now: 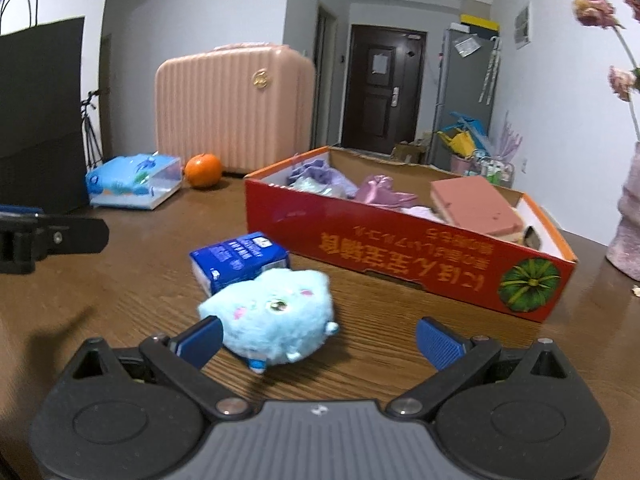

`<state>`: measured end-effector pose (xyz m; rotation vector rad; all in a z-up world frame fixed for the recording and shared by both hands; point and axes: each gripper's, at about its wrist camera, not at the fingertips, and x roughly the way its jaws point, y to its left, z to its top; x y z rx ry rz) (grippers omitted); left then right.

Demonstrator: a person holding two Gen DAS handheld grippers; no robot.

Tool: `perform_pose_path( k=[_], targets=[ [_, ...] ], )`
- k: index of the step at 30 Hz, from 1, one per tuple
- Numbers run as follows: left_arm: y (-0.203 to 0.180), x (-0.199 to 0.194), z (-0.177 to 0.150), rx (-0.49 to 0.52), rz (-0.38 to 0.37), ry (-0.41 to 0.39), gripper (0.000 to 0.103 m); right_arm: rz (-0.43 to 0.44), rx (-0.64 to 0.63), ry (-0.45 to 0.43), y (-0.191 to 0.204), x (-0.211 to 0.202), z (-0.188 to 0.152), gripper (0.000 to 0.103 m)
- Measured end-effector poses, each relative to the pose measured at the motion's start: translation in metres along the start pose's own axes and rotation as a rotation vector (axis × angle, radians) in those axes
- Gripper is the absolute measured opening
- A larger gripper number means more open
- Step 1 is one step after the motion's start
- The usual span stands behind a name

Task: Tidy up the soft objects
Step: 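Reach both open tools toward the light blue fuzzy plush and blue packet, then grasp the light blue fuzzy plush with the right tool and lift it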

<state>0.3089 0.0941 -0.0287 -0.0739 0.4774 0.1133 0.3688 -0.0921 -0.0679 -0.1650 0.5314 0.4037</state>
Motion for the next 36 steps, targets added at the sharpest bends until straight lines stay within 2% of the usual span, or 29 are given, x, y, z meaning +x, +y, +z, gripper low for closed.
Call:
perform_pose_path(
  k=[10, 22, 25, 29, 36],
  targets=[
    [0.014, 0.006, 0.001, -0.002, 0.021, 0.013, 0.103, 0.02, -0.035, 0.066, 0.015, 0.036, 0.012, 0.103],
    [0.028, 0.016, 0.0, 0.021, 0.01, 0.043, 0.103, 0.03, -0.013, 0.128, 0.014, 0.062, 0.02, 0.103],
    [0.03, 0.021, -0.001, 0.026, 0.0, 0.06, 0.103, 0.038, -0.01, 0.139, 0.014, 0.064, 0.02, 0.099],
    [0.032, 0.024, -0.002, 0.032, -0.01, 0.076, 0.103, 0.055, -0.001, 0.147, 0.014, 0.064, 0.019, 0.086],
    [0.029, 0.026, -0.004, 0.048, -0.037, 0.091, 0.103, 0.045, 0.009, 0.134, 0.015, 0.06, 0.019, 0.079]
  ],
)
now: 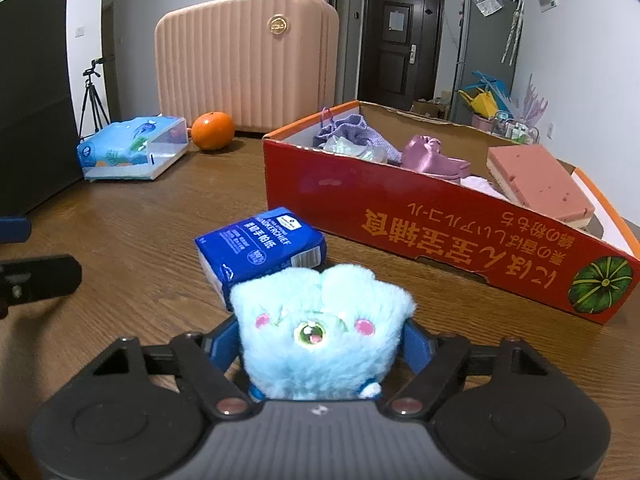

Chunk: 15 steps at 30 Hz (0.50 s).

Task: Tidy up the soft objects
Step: 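Grasp the light blue fuzzy plush with the right tool and lift it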

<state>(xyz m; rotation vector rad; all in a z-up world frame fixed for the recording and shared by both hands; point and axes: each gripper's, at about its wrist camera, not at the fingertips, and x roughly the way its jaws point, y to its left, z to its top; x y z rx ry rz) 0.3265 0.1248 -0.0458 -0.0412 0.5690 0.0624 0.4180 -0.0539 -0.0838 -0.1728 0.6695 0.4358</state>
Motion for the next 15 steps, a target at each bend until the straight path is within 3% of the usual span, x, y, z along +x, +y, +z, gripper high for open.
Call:
perform_pose_path(
  k=[15],
  targets=[
    [-0.001, 0.005, -0.001, 0.001, 0.024, 0.01, 0.103, -0.023, 0.064, -0.094, -0.015, -0.032, -0.007, 0.078]
  ],
)
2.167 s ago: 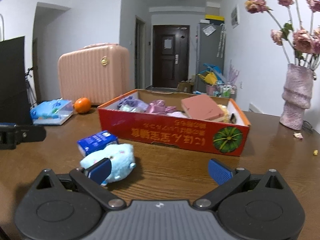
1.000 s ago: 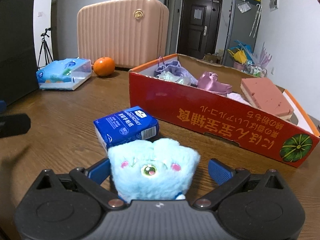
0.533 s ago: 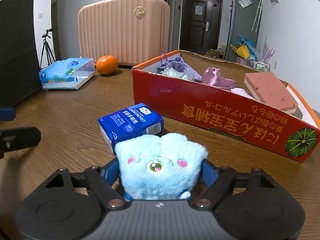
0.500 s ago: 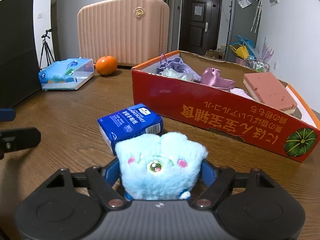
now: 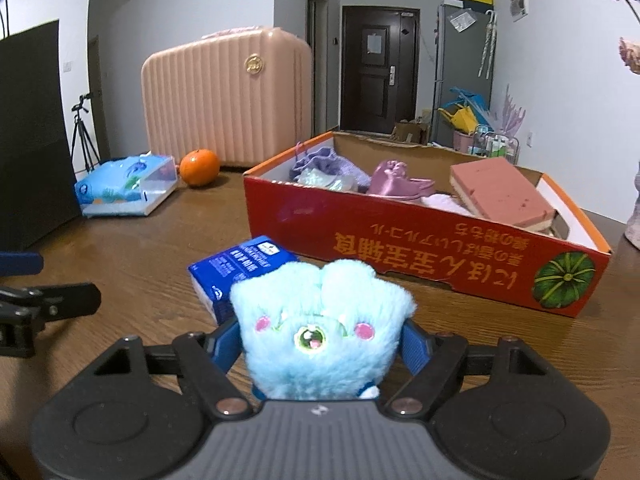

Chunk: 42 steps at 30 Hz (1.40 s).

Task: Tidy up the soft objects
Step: 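Grasp the light blue fuzzy plush with the right tool and lift it, then grasp the blue handkerchief packet with the left tool while the right tool holds the plush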

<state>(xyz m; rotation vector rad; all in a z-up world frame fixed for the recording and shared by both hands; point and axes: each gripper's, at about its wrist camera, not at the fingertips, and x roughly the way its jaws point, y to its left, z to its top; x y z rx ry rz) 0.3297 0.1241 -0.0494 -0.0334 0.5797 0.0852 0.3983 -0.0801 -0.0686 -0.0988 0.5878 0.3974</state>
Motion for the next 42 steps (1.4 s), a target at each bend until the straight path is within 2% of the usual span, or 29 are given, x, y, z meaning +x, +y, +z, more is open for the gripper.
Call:
perform_pose_path(
  k=[15, 33, 42],
  targets=[
    [-0.012, 0.012, -0.002, 0.019, 0.011, 0.03, 0.103, -0.029, 0.067, -0.038, -0.039, -0.018, -0.002, 0.078],
    [-0.065, 0.044, 0.005, 0.074, -0.022, 0.076, 0.103, -0.09, 0.109, -0.058, -0.096, -0.027, -0.008, 0.078],
    [-0.076, 0.063, 0.014, 0.078, -0.018, 0.091, 0.103, -0.128, 0.129, -0.06, -0.122, -0.028, -0.01, 0.078]
  ],
)
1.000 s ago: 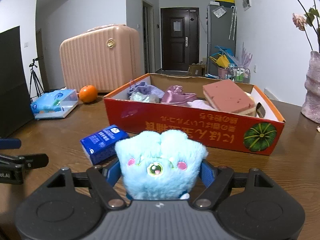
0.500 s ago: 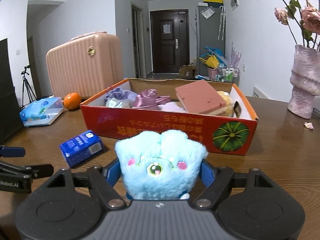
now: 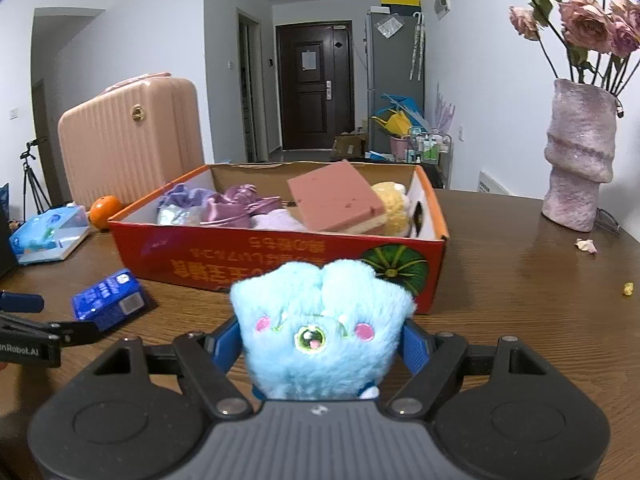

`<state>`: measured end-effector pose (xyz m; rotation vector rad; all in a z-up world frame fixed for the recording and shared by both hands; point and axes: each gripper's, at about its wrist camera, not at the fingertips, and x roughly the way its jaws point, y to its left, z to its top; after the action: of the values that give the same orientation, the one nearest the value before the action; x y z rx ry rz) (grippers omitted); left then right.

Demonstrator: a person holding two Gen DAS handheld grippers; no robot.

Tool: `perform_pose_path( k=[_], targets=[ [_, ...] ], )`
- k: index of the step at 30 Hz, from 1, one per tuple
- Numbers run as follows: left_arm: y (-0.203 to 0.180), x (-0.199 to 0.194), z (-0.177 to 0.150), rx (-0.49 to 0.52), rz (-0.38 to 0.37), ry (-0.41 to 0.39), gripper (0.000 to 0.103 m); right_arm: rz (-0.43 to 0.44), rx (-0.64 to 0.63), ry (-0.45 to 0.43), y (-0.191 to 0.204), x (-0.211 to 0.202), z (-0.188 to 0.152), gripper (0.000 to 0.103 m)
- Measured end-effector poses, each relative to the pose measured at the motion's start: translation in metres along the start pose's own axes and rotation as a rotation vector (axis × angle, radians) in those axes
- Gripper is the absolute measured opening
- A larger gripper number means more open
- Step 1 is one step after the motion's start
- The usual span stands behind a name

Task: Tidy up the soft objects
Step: 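Grasp the blue handkerchief packet with the left tool while the right tool holds the plush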

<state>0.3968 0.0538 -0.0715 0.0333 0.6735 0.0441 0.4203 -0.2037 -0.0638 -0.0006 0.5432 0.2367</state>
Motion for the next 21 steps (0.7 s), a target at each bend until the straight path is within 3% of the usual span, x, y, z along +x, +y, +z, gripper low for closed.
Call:
perform_pose_path(
  k=[21],
  targets=[
    [0.003, 0.052, 0.031, 0.037, -0.052, 0.039, 0.103, -0.05, 0.025, 0.007, -0.017, 0.011, -0.001, 0.078]
  ],
)
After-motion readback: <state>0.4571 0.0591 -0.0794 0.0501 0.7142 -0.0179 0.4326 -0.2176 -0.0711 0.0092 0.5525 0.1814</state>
